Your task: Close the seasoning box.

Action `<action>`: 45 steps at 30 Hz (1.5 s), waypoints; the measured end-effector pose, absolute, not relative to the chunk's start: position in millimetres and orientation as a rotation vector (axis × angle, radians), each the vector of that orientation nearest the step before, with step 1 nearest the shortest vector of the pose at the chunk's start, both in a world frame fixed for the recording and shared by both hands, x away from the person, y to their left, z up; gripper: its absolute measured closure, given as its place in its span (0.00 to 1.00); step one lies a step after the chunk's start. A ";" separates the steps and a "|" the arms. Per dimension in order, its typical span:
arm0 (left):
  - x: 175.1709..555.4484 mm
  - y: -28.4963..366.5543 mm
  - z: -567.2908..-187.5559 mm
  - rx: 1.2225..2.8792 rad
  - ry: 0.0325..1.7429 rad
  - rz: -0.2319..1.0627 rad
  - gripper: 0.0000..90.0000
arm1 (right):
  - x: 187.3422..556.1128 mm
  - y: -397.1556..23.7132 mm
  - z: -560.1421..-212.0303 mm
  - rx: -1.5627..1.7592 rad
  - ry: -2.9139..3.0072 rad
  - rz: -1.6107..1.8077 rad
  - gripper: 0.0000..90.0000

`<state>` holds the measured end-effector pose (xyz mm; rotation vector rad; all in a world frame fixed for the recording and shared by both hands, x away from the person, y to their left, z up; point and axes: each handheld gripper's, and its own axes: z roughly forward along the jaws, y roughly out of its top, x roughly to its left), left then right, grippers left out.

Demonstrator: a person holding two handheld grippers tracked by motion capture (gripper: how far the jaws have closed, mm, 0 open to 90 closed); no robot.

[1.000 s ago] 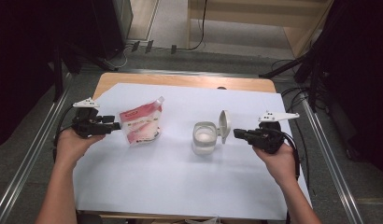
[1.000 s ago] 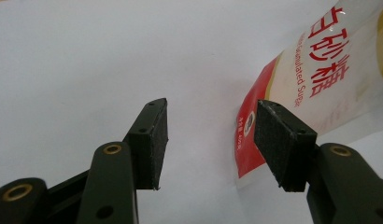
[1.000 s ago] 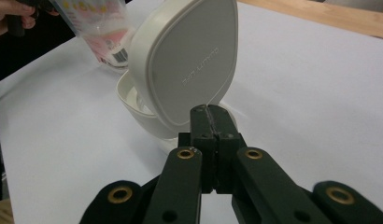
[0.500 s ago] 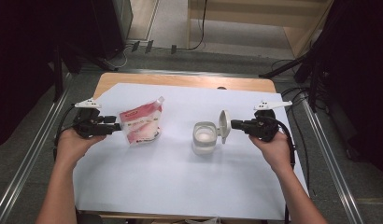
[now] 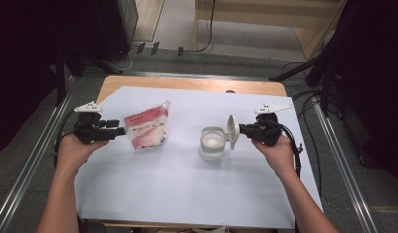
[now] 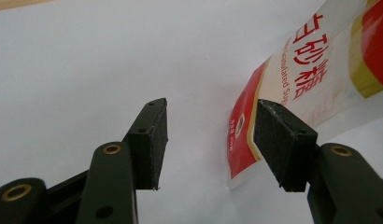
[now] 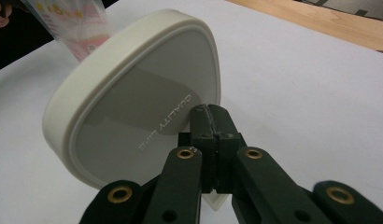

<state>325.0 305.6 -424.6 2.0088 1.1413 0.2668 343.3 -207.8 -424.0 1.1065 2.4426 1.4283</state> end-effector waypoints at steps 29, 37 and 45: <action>324.7 297.1 -427.1 2.034 1.129 0.262 0.51 | 330.7 -193.2 -415.6 0.965 2.456 1.444 0.70; 323.6 295.7 -425.7 2.036 1.131 0.265 0.51 | 329.2 -201.4 -416.6 0.963 2.429 1.447 0.60; 323.3 296.8 -425.9 2.036 1.126 0.265 0.50 | 327.7 -215.6 -421.1 0.983 2.386 1.457 0.56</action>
